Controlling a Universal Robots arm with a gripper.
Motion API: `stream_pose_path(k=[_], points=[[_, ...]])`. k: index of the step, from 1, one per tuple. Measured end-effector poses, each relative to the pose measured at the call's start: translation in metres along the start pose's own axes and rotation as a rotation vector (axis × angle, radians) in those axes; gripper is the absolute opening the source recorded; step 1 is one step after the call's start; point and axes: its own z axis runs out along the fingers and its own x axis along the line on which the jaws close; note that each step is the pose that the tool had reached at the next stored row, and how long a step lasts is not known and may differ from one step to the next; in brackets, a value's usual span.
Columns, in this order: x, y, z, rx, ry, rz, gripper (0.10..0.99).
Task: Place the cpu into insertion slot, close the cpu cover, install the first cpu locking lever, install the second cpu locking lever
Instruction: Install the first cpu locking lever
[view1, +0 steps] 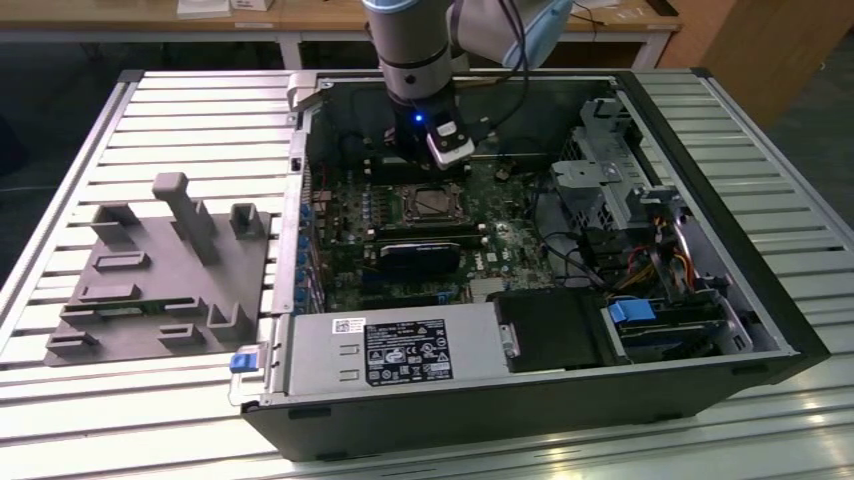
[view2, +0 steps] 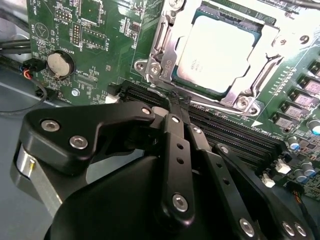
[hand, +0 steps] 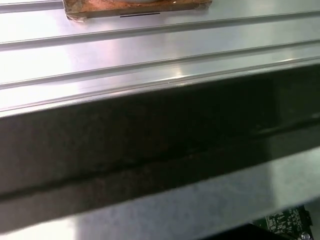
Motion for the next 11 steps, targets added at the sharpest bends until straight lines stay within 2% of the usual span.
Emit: stream_pose_path(k=[11], points=[[0.0001, -0.0023, 0.0035, -0.001, -0.0004, 0.0, 0.102]])
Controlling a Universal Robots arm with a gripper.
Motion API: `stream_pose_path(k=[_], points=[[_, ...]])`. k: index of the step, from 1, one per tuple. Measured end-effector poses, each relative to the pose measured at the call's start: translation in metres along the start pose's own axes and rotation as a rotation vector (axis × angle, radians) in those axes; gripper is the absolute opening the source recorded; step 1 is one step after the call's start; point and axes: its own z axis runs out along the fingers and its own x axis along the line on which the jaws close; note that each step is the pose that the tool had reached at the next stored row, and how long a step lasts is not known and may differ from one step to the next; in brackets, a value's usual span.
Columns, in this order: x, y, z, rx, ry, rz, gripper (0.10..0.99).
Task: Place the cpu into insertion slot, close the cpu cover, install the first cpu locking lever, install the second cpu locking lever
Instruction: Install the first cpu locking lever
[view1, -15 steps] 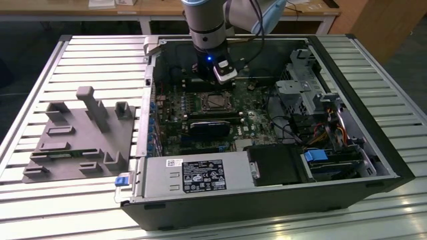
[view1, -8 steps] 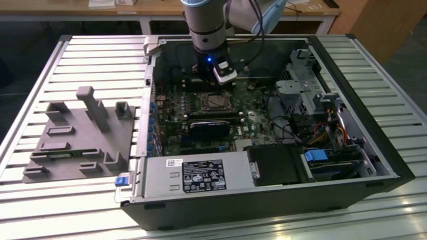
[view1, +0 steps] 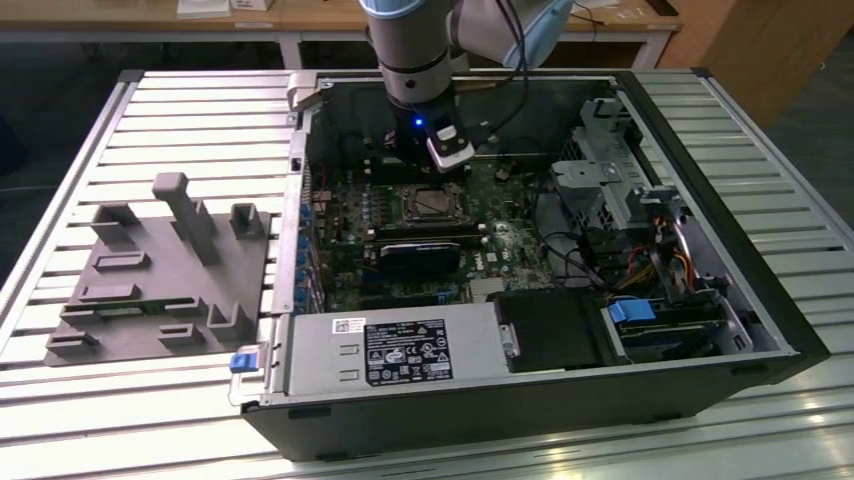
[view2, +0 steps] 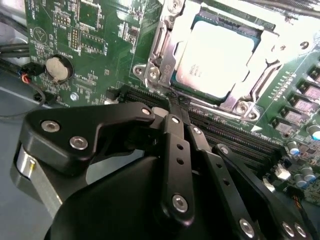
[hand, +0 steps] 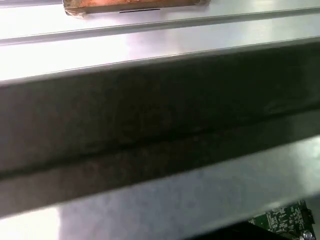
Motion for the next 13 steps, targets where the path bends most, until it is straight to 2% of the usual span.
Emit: stream_pose_path(k=[9, 13], points=[[0.0001, -0.0013, 0.0009, 0.001, 0.0005, 0.0, 0.102], [-0.0006, -0.0007, -0.0028, 0.001, 0.0004, 0.0, 0.102]])
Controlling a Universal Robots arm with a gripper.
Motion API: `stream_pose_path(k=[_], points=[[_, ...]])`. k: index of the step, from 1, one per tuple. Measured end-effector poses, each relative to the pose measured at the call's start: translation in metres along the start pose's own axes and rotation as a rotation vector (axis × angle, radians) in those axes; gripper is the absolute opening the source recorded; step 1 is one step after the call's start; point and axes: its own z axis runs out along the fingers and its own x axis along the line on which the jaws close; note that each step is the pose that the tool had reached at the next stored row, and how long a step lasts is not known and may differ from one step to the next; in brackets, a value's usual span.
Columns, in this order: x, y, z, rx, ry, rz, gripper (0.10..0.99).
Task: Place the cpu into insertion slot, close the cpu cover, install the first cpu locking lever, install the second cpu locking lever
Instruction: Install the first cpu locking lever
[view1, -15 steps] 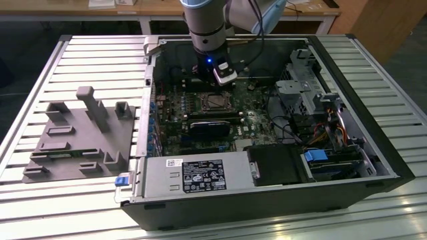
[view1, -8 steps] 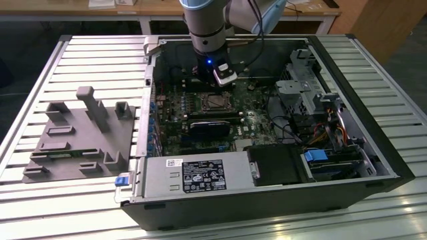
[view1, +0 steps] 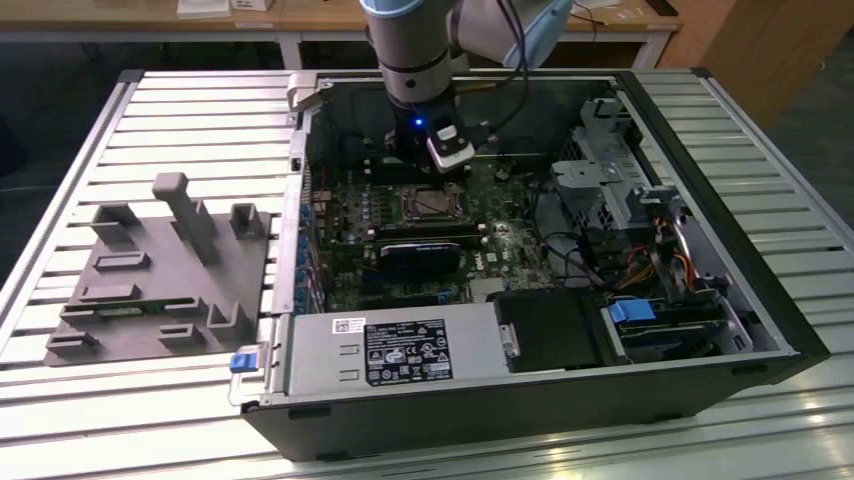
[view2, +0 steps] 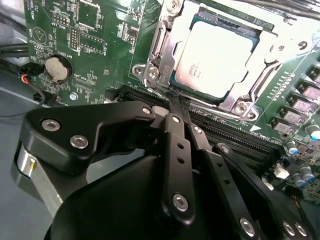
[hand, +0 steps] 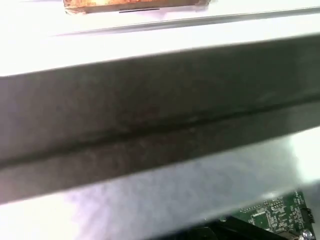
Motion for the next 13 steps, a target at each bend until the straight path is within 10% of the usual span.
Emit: stream_pose_path(k=[13], points=[[-0.0032, 0.003, -0.0175, 0.005, -0.0014, 0.0, 0.102]])
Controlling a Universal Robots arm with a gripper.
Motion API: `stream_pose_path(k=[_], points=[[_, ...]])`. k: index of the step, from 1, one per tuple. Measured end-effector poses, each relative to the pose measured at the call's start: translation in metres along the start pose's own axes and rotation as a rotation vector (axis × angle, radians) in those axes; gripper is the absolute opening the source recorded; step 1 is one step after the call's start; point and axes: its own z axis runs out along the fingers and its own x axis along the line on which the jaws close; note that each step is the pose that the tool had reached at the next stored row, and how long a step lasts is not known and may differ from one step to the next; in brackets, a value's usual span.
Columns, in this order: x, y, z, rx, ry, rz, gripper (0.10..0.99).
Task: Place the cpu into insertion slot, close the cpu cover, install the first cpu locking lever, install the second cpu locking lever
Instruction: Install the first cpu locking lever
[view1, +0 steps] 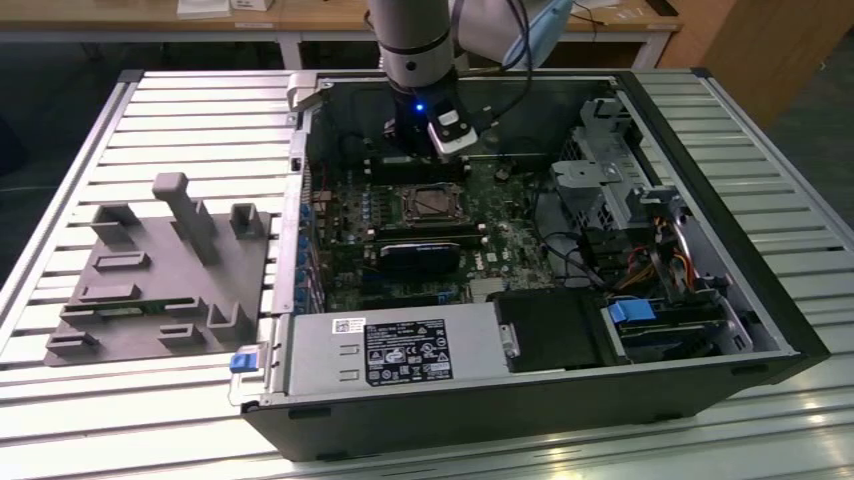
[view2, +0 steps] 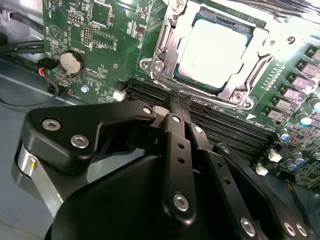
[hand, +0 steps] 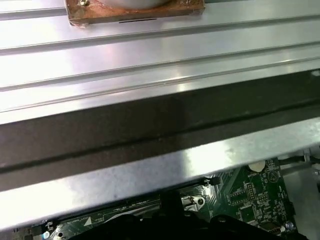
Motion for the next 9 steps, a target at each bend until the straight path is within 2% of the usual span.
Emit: stream_pose_path(k=[4, 5, 7, 9], points=[[0.0, 0.0, -0.0001, 0.001, 0.0006, 0.0, 0.102], [-0.0001, 0.0, 0.0, 0.005, 0.0035, 0.0, 0.102], [-0.0005, 0.0002, 0.0005, 0.02, 0.0152, -0.001, 0.102], [-0.0013, 0.0005, 0.001, 0.038, 0.0315, -0.002, 0.102]])
